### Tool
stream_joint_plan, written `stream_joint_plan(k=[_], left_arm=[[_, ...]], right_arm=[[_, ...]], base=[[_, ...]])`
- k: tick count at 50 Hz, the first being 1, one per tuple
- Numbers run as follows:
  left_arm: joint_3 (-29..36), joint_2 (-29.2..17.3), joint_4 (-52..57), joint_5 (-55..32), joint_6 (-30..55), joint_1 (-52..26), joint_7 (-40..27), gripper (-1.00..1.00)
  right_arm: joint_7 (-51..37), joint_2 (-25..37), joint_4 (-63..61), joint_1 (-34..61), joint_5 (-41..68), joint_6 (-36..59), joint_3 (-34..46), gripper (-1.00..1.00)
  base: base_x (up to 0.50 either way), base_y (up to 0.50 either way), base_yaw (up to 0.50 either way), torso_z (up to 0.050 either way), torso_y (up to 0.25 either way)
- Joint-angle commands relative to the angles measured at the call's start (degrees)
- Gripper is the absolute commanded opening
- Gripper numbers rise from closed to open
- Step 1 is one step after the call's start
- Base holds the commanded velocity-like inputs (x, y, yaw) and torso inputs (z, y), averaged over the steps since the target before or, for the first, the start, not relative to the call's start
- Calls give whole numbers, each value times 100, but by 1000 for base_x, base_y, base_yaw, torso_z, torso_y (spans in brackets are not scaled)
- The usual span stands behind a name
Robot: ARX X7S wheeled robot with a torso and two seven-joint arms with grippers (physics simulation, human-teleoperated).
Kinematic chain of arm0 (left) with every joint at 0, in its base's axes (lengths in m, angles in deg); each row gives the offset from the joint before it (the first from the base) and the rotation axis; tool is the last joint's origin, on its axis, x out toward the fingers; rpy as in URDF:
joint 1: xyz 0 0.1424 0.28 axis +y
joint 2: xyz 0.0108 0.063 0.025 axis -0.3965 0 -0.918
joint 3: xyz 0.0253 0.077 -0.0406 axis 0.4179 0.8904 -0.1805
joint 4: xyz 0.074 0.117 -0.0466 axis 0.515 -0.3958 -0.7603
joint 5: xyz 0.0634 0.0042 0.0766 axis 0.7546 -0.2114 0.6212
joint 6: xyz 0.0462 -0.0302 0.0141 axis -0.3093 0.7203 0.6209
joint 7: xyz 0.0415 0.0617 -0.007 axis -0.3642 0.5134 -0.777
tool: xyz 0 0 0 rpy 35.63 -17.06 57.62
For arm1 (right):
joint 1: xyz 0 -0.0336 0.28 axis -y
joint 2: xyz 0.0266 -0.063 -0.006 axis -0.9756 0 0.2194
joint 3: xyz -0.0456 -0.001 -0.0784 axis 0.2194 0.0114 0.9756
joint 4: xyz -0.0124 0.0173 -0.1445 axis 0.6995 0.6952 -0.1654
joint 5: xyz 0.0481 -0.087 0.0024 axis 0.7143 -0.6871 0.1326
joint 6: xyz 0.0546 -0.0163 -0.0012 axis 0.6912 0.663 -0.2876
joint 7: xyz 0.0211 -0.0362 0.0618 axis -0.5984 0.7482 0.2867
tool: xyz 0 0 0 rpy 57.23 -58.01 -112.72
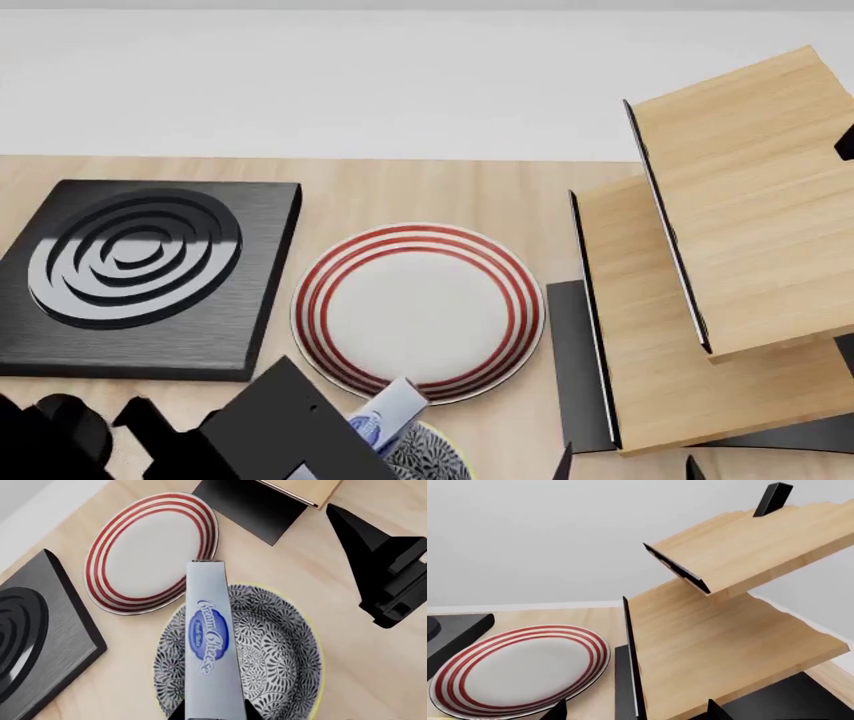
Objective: Pick up the cream cheese and put it in the bowl.
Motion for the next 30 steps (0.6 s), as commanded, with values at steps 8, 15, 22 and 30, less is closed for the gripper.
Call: stream_joint_plan(k=[8,15,22,30], left_arm=[[131,151,-153,423,13,101,358,-100],[166,187,-217,625,18,132,537,-100],[242,208,-420,821,72,136,770,-100],[345,230,-719,948,88,132,878,-100]], right_arm=[[26,-7,134,47,45,-46,6,100],[16,-2,144,52,42,-59,8,100],[34,-7,229,76,57,-87,8,100],[35,-8,255,73,79,-116,2,100]], base=[[0,0,0,0,0],[0,0,0,0,0],[0,0,0,0,1],[0,0,0,0,0]])
